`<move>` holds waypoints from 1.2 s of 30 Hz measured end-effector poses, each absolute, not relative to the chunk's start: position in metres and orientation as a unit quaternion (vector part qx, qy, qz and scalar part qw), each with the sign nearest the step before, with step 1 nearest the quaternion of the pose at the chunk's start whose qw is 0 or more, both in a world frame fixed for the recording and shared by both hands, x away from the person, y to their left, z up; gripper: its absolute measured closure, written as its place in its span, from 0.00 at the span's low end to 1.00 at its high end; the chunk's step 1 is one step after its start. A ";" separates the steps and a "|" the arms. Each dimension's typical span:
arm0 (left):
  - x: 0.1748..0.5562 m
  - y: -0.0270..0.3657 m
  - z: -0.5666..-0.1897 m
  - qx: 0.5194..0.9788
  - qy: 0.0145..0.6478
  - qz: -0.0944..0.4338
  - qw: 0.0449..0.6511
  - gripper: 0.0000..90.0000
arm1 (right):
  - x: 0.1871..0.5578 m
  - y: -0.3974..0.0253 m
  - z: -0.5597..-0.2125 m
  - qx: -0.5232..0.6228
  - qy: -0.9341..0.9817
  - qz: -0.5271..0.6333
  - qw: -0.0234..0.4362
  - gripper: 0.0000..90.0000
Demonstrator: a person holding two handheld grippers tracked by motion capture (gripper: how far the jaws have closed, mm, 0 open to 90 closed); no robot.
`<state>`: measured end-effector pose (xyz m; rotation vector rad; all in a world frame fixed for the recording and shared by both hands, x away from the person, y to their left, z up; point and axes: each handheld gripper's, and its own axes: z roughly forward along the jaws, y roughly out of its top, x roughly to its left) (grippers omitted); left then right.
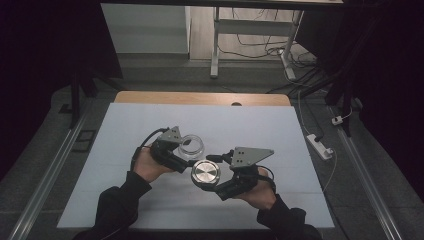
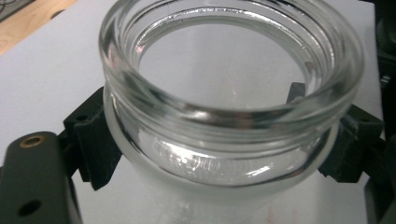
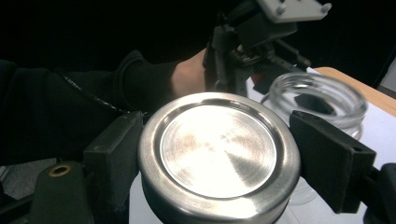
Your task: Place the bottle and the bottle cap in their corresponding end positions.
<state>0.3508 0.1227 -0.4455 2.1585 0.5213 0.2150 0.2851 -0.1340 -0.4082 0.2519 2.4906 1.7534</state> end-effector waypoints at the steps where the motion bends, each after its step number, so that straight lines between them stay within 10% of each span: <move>1: 0.353 0.122 -0.446 0.866 0.214 0.087 0.443 0.17 | 0.285 -0.134 -0.410 0.085 0.815 0.572 0.044 0.22; 36: 0.418 0.095 -0.467 0.850 0.255 0.111 0.448 0.17 | 0.289 -0.128 -0.484 0.130 0.840 0.525 0.048 0.22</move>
